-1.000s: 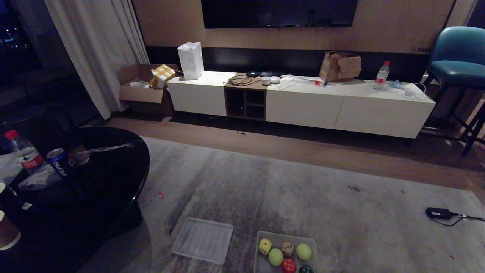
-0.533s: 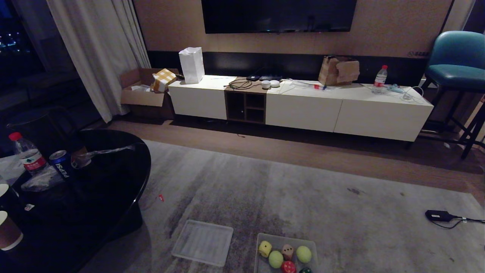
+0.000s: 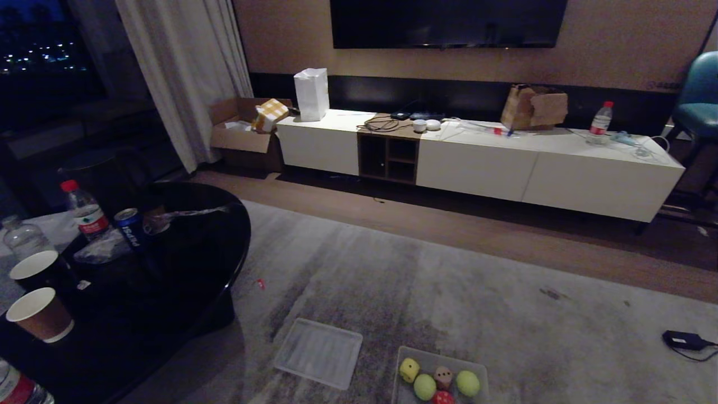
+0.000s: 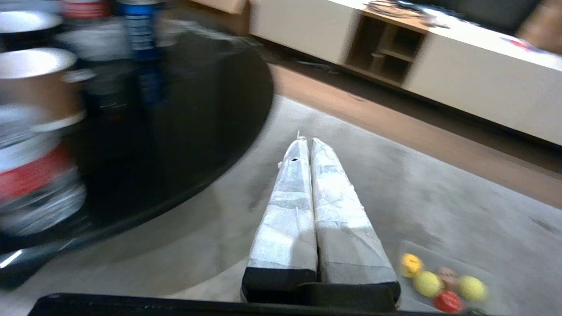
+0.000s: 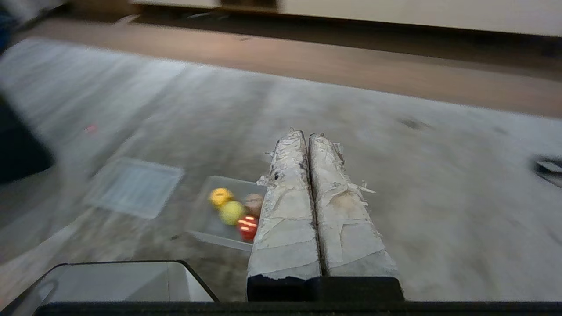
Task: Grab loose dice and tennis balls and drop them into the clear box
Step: Close the lid
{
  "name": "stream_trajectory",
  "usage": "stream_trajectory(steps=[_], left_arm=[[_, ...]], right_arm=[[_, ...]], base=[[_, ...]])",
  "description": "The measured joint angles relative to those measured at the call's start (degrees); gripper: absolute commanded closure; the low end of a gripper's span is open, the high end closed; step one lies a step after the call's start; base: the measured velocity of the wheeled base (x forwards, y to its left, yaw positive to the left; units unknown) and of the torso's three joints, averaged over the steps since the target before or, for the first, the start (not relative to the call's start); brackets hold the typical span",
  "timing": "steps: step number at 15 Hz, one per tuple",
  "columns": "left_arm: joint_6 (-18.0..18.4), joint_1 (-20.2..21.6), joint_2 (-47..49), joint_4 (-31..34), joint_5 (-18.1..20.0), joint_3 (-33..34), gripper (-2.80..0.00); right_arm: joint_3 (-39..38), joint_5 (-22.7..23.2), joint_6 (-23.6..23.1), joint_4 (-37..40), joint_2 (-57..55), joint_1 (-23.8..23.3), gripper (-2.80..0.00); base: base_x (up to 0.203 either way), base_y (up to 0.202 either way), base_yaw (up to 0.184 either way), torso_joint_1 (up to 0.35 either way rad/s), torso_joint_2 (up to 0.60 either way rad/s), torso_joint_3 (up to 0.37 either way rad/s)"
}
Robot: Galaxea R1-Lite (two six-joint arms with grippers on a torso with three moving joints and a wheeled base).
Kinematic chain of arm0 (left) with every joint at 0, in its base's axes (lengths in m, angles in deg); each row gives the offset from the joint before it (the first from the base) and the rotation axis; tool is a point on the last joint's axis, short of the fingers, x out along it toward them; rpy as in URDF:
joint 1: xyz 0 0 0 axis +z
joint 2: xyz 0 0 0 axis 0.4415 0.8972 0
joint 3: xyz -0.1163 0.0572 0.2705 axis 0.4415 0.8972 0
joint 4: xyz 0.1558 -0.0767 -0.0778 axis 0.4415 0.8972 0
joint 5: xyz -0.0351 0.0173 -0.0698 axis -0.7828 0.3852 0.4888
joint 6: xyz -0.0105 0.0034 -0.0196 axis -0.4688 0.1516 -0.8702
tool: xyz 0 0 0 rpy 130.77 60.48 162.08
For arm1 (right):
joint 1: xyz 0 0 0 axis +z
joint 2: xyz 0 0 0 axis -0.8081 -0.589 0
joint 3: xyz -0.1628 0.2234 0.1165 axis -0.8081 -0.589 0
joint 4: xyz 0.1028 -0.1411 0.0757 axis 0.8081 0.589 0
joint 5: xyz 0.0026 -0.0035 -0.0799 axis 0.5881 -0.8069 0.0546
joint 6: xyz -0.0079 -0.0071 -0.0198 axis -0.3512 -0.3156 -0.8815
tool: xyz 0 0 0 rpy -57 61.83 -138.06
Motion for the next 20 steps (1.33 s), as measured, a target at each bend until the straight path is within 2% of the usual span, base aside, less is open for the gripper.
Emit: stream_trajectory(steps=[20], left_arm=[[0.1,0.0,0.0,0.0,0.0,0.0,0.0]], right_arm=[[0.0,0.0,0.0,0.0,0.0,0.0,0.0]], base=[[0.001,-0.009,0.164,0.003,0.0,0.002]])
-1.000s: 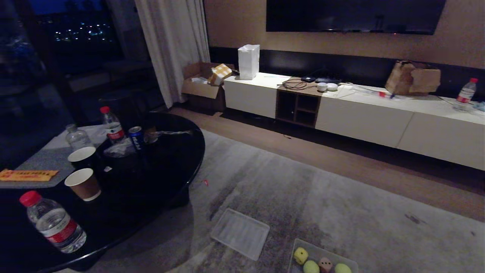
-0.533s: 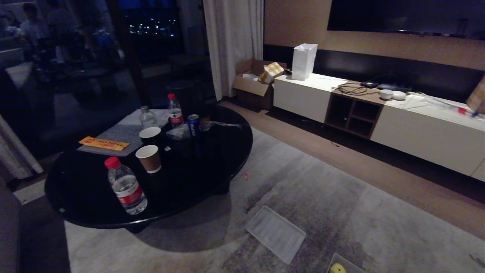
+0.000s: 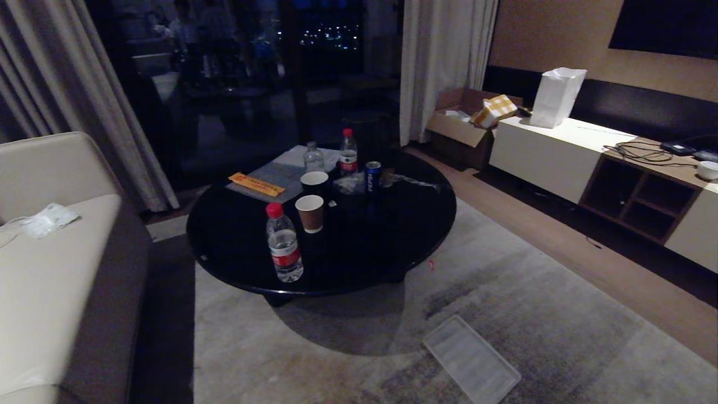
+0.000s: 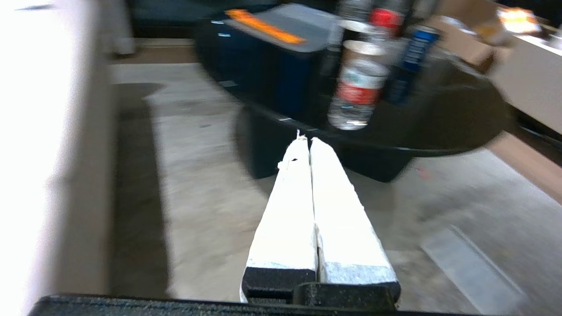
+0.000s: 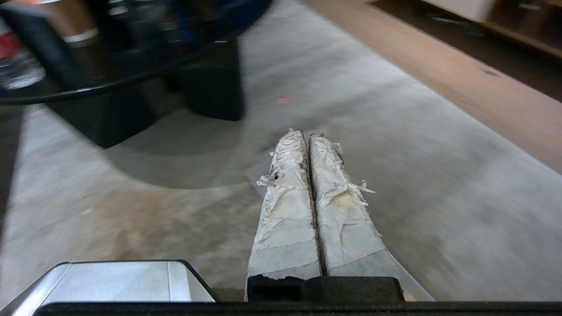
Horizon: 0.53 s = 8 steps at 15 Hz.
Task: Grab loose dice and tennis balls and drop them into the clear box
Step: Close the lid
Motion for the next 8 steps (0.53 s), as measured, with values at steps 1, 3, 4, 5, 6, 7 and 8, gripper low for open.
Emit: stream_trajectory(steps=[1,3,4,5,6,7,8], left_arm=[[0.0,0.0,0.0,0.0,0.0,0.0,0.0],[0.0,0.0,0.0,0.0,0.0,0.0,0.0],[0.0,0.0,0.0,0.0,0.0,0.0,0.0],[0.0,0.0,0.0,0.0,0.0,0.0,0.0],[0.0,0.0,0.0,0.0,0.0,0.0,0.0],[0.0,0.0,0.0,0.0,0.0,0.0,0.0],[0.0,0.0,0.0,0.0,0.0,0.0,0.0]], right_arm=[[0.0,0.0,0.0,0.0,0.0,0.0,0.0],[0.0,0.0,0.1,0.0,0.0,0.0,0.0],[0.0,0.0,0.1,0.0,0.0,0.0,0.0],[0.0,0.0,0.1,0.0,0.0,0.0,0.0],[0.0,0.0,0.1,0.0,0.0,0.0,0.0],[0.0,0.0,0.0,0.0,0.0,0.0,0.0],[0.0,0.0,0.0,0.0,0.0,0.0,0.0]], base=[[0.001,-0.011,0.165,0.002,0.0,0.002],[0.001,-0.008,0.163,0.001,0.0,0.0],[-0.003,-0.009,0.167,-0.002,0.0,0.007],[0.001,-0.007,0.161,-0.001,0.01,0.002],[-0.001,-0.01,0.166,0.004,0.0,-0.001],[0.001,-0.009,0.158,0.0,0.0,0.002],[-0.001,-0.006,0.138,0.006,0.0,0.001]])
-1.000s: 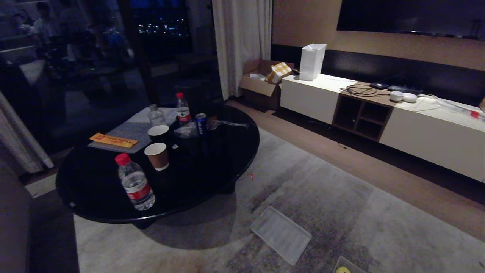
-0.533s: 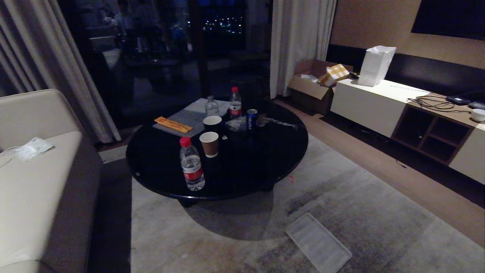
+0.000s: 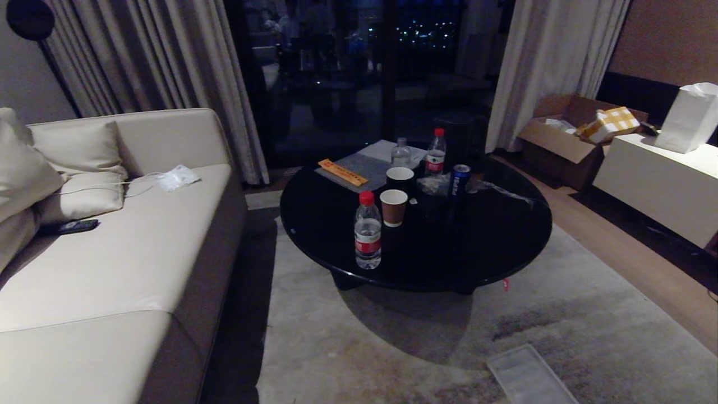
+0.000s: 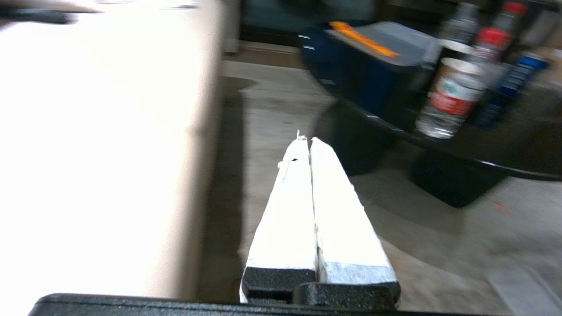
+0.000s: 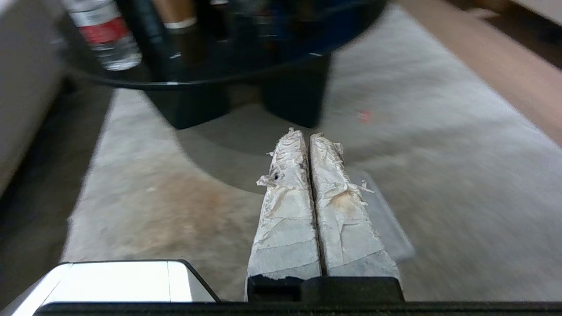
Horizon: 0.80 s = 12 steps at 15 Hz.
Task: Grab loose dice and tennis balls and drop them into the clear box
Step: Close the lid
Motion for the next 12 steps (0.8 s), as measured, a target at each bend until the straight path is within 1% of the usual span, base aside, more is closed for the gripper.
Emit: stream_trajectory(steps=[1,8,12], left_arm=[[0.0,0.0,0.0,0.0,0.0,0.0,0.0],[0.1,0.0,0.0,0.0,0.0,0.0,0.0],[0.8,0.0,0.0,0.2,0.1,0.0,0.0]], right_arm=[[0.0,0.0,0.0,0.0,0.0,0.0,0.0],[0.0,0.0,0.0,0.0,0.0,0.0,0.0],[0.0,0.0,-0.1,0.0,0.0,0.0,0.0]], base=[[-0.001,0.0,0.098,0.007,0.01,0.002],[0.0,0.0,0.0,0.0,0.0,0.0],[0.0,0.0,0.0,0.0,0.0,0.0]])
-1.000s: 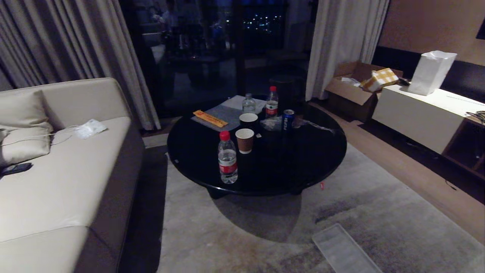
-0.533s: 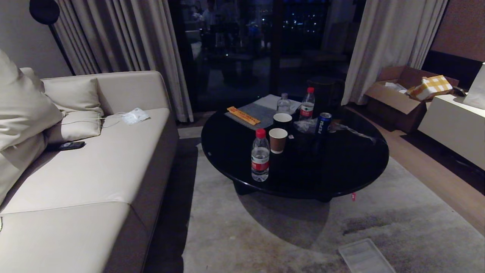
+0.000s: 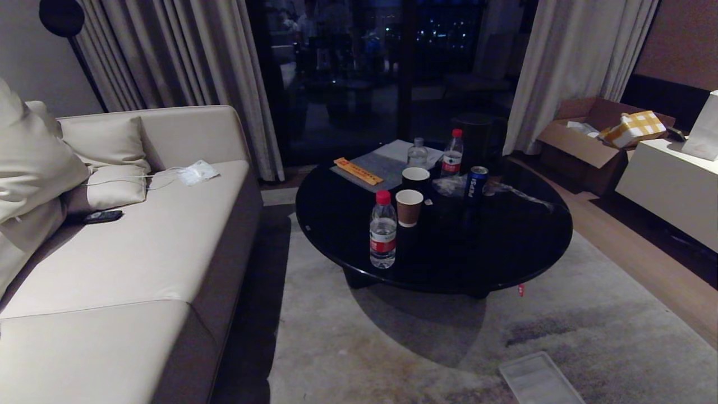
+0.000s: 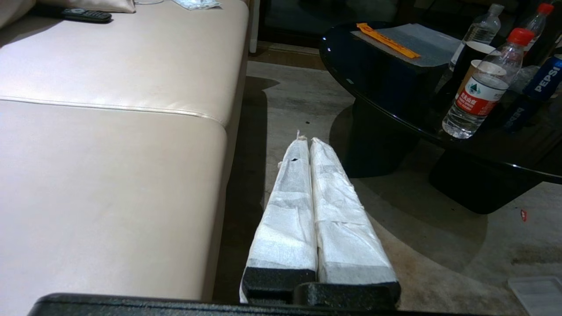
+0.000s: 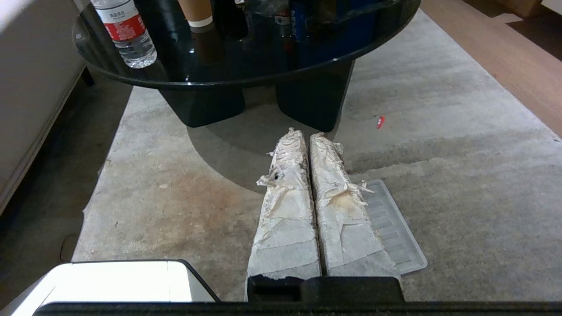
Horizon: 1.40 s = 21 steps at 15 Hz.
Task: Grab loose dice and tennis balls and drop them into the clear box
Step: Close the lid
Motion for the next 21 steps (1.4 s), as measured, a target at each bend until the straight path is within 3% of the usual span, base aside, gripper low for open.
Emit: stream_trajectory(steps=[4,10,21], left_arm=[[0.0,-0.1,0.0,0.1,0.0,0.0,0.0],[0.0,0.0,0.0,0.1,0.0,0.0,0.0],[-0.3,0.0,0.0,0.0,0.0,0.0,0.0]], right_arm=[[0.0,0.0,0.0,0.0,0.0,0.0,0.0],[0.0,0.0,0.0,0.0,0.0,0.0,0.0],[0.0,0.0,-0.1,0.0,0.0,0.0,0.0]], base=[[0.001,-0.037,0.003,0.001,0.0,0.001],[0.0,-0.157,0.002,0.002,0.0,0.002],[0.0,0.0,0.0,0.001,0.0,-0.009]])
